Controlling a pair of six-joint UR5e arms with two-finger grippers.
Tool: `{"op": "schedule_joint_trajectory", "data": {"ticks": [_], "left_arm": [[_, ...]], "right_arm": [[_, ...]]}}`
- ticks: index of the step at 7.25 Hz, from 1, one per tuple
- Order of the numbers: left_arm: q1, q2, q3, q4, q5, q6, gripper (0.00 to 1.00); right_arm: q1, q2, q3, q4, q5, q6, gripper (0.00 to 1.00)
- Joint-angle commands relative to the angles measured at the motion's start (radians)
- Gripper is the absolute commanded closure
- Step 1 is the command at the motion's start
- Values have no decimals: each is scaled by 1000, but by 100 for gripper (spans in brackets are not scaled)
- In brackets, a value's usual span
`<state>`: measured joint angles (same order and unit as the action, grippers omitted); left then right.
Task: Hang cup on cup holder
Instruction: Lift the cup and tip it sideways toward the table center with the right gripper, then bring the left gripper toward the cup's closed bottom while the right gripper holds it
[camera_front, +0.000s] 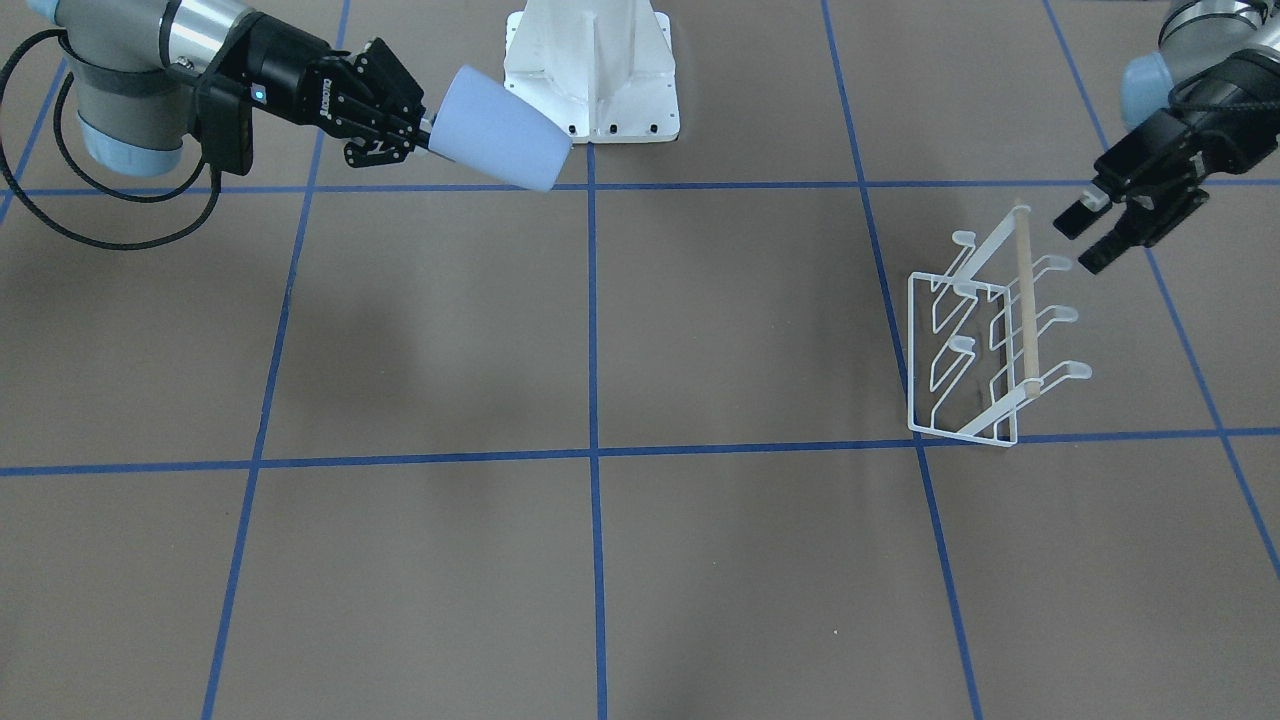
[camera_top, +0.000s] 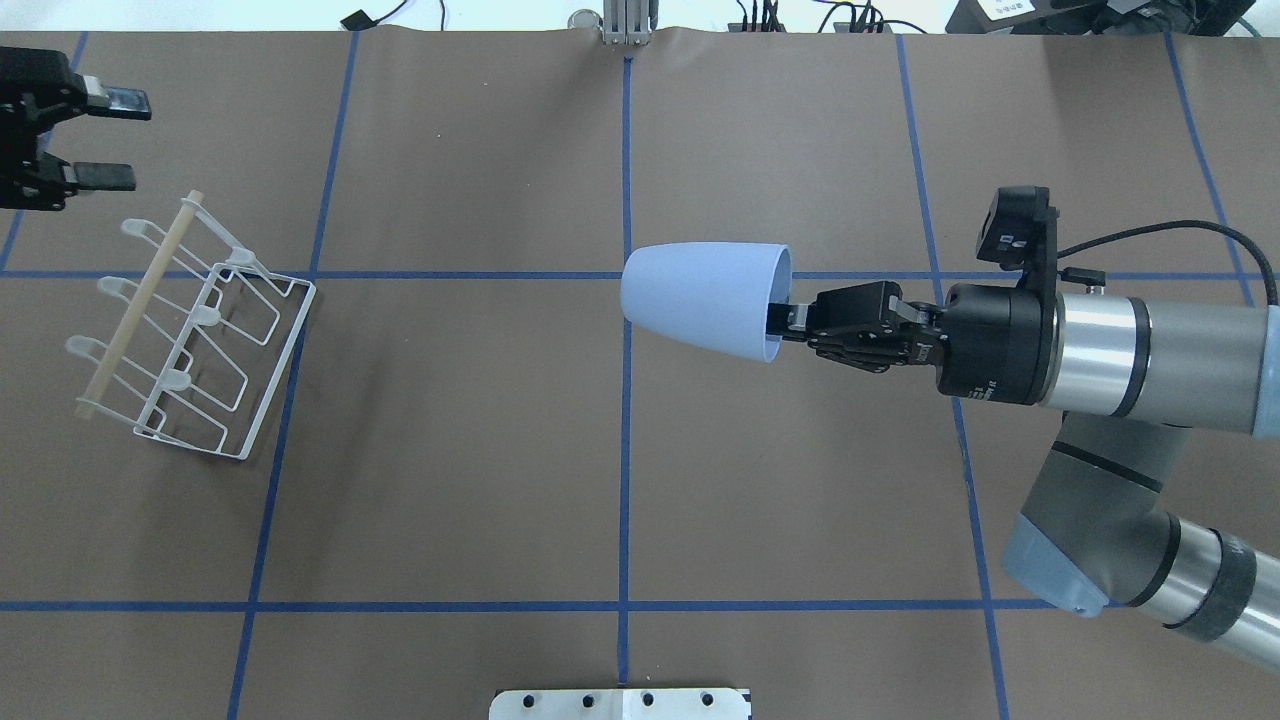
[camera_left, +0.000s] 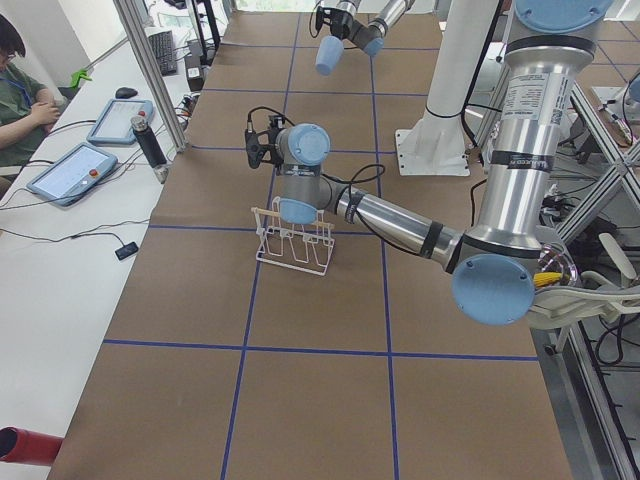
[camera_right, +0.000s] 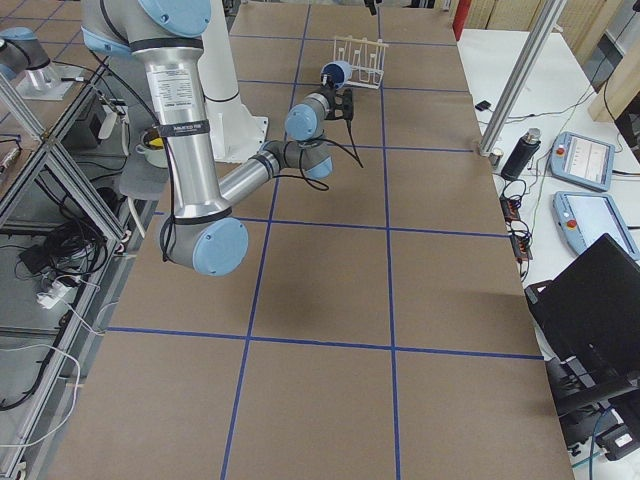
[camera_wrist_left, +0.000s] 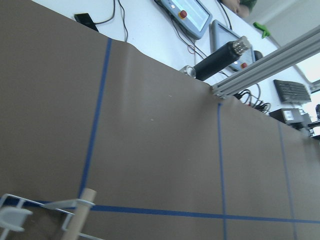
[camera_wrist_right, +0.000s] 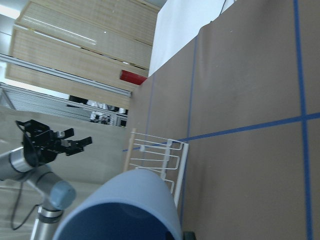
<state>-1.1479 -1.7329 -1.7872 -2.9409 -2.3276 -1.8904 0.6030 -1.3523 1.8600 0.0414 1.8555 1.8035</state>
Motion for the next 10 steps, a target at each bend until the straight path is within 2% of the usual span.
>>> {"op": "schedule_joint_trajectory", "data": {"ticks": [1, 3, 5, 6, 8, 10], "left_arm": [[100, -85, -20, -130, 2, -261, 1], [170, -140, -89, -135, 34, -306, 1], [311, -180, -135, -132, 118, -357, 1], [367, -210, -136, -132, 126, -361, 1], [390, -263, -135, -127, 131, -447, 1], [437, -278, -136, -127, 218, -458, 1]], "right_arm": [[-35, 46, 8, 58, -2, 77, 100], [-87, 96, 18, 99, -5, 103, 100], [-117, 110, 18, 132, -6, 103, 100], [-117, 110, 19, 138, -6, 102, 100], [-118, 110, 22, 138, -6, 100, 100], [-118, 110, 22, 137, -7, 100, 100]]}}
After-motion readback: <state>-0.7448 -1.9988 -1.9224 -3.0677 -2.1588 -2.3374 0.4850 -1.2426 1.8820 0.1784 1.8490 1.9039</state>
